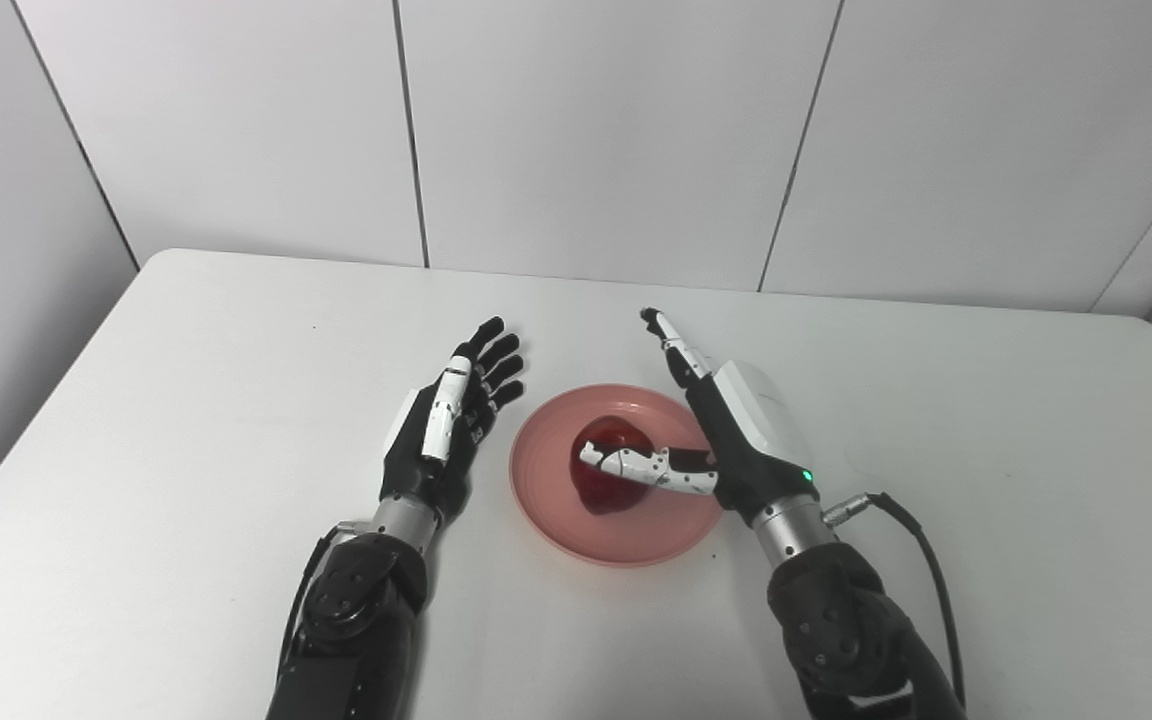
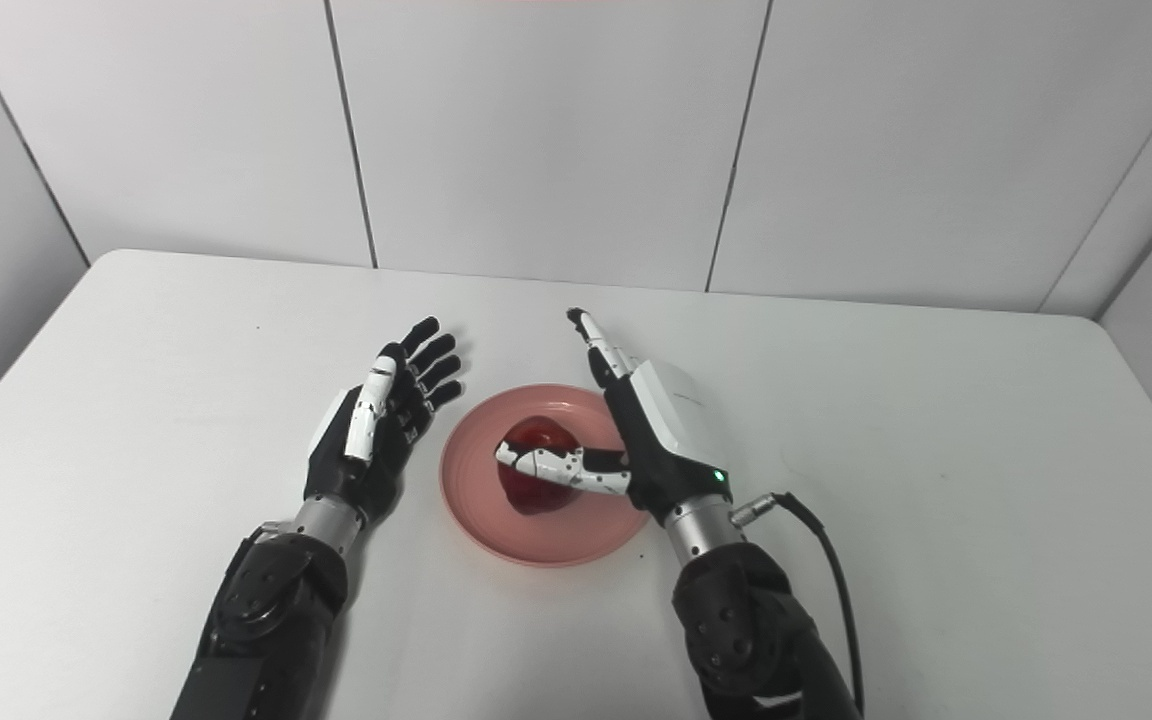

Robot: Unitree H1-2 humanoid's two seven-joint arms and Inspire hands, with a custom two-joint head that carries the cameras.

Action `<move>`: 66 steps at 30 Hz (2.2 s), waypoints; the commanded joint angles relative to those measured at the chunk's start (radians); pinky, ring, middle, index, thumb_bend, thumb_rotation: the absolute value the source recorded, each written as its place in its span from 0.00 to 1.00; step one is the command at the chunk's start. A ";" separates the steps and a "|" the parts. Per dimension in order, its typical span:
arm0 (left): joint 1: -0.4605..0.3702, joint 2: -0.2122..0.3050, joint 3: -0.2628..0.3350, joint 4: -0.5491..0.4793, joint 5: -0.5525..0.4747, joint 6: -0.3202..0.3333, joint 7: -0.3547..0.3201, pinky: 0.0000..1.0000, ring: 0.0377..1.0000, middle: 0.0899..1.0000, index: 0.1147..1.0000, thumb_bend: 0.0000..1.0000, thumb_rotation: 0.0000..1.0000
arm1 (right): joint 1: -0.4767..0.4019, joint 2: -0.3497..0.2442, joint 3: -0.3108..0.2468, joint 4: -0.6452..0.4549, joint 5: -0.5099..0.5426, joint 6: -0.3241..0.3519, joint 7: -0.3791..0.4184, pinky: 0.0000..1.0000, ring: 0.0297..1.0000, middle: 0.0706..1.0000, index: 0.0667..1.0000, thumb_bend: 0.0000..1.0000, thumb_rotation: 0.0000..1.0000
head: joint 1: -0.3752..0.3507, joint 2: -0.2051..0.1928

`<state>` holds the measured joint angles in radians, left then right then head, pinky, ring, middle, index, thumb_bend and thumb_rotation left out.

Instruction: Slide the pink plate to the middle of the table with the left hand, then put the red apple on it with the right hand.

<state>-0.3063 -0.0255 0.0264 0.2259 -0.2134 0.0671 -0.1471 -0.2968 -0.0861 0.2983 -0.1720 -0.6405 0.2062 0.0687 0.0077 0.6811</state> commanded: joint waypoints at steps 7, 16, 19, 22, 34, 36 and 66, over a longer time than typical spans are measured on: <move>0.015 -0.005 0.009 0.017 -0.013 0.048 0.004 0.89 0.91 0.91 0.88 0.36 1.00 | 0.013 0.002 -0.096 -0.114 0.061 -0.050 -0.065 0.83 0.90 0.93 0.95 1.00 0.82 | -0.003 -0.006; 0.015 0.001 0.008 0.021 -0.015 0.042 -0.001 0.90 0.91 0.91 0.89 0.36 1.00 | 0.056 -0.004 -0.176 -0.067 0.091 -0.068 -0.129 0.81 0.88 0.91 0.92 0.96 1.00 | -0.012 -0.013; 0.016 0.003 0.009 0.019 -0.020 0.043 -0.002 0.90 0.91 0.91 0.89 0.36 1.00 | 0.076 -0.006 -0.195 -0.040 0.105 -0.077 -0.149 0.80 0.87 0.90 0.91 0.85 1.00 | -0.015 -0.016; 0.016 0.006 0.008 0.022 -0.024 0.041 -0.004 0.91 0.92 0.91 0.89 0.36 1.00 | 0.093 -0.004 -0.202 -0.012 0.114 -0.093 -0.170 0.79 0.87 0.90 0.91 0.79 1.00 | -0.016 -0.018; 0.019 0.009 0.007 0.004 -0.024 0.056 -0.003 0.91 0.92 0.92 0.90 0.37 1.00 | 0.116 0.033 -0.248 0.112 0.280 -0.172 -0.208 0.81 0.88 0.89 0.90 0.49 1.00 | -0.007 -0.024; 0.020 0.011 0.006 0.002 -0.024 0.053 -0.007 0.92 0.93 0.92 0.90 0.37 1.00 | 0.115 0.033 -0.250 0.126 0.305 -0.182 -0.205 0.81 0.88 0.90 0.91 0.46 1.00 | -0.007 -0.026; 0.030 0.009 0.007 -0.025 -0.019 0.057 -0.009 0.93 0.93 0.93 0.91 0.38 1.00 | 0.118 0.064 -0.240 0.126 0.418 -0.156 -0.185 0.84 0.90 0.92 0.91 0.30 1.00 | 0.004 -0.035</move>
<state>-0.2910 -0.0165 0.0326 0.1961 -0.2346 0.0971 -0.1655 -0.1581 -0.0283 0.0594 -0.0131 -0.2220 0.0668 -0.1172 0.0107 0.6473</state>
